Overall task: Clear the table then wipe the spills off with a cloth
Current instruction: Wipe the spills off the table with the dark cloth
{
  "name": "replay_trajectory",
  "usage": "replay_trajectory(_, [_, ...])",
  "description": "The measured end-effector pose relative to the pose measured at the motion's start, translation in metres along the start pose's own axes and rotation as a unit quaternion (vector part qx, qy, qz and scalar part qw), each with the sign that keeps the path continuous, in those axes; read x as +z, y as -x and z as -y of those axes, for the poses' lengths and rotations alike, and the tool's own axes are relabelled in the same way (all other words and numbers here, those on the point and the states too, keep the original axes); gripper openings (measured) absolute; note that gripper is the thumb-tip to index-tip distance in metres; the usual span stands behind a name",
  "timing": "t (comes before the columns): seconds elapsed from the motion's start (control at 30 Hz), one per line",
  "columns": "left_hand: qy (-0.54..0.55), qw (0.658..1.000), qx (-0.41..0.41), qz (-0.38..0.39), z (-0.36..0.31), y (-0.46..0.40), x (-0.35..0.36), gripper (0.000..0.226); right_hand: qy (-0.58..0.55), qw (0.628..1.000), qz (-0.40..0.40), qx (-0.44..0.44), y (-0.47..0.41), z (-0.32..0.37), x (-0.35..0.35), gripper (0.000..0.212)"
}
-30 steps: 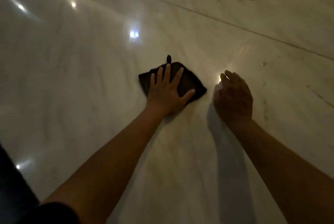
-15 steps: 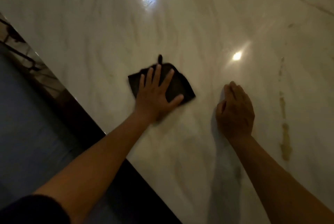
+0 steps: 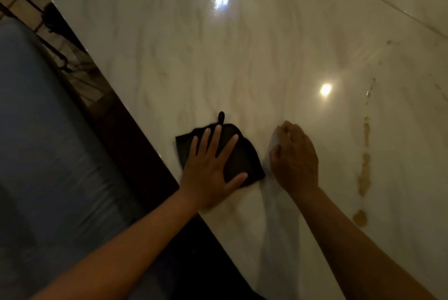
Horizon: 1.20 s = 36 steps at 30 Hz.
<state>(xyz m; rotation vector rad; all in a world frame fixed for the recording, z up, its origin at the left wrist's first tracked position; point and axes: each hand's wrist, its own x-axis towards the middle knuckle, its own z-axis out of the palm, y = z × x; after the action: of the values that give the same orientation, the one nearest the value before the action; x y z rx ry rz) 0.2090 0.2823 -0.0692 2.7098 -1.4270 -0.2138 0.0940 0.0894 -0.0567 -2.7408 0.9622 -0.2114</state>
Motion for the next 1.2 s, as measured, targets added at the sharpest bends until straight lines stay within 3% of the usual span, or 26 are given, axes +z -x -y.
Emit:
replay_trajectory(0.17, [0.014, 0.989, -0.146, 0.009, 0.009, -0.032, -0.004, 0.089, -0.010, 0.998, 0.015, -0.059, 0.051, -0.001, -0.004, 0.046])
replay_trajectory(0.27, [0.016, 0.983, -0.182, -0.005, -0.024, -0.006, 0.001, 0.089, -0.012, 0.997, 0.026, -0.070, 0.076, -0.013, -0.018, 0.045])
replay_trajectory(0.53, [0.033, 0.994, -0.104, 0.022, -0.144, 0.123, 0.022, 0.090, -0.003, 1.000, 0.014, -0.025, 0.139, -0.071, -0.059, 0.044])
replay_trajectory(0.67, [0.022, 0.995, -0.091, 0.015, -0.122, 0.077, 0.015, 0.090, 0.003, 1.000, 0.005, 0.001, 0.152, -0.085, -0.059, 0.044])
replay_trajectory(0.87, [0.020, 0.987, -0.158, 0.030, -0.121, -0.014, 0.007, 0.090, 0.018, 1.000, 0.002, 0.024, 0.156, -0.106, -0.058, 0.044])
replay_trajectory(1.03, [0.039, 0.999, -0.016, 0.009, -0.190, 0.060, 0.024, 0.090, 0.020, 0.996, -0.017, 0.082, 0.157, -0.136, -0.077, 0.045])
replay_trajectory(1.2, [0.028, 0.999, 0.030, 0.026, -0.197, 0.047, 0.028, 0.092, 0.007, 0.986, -0.025, 0.167, 0.163, -0.154, -0.081, 0.052])
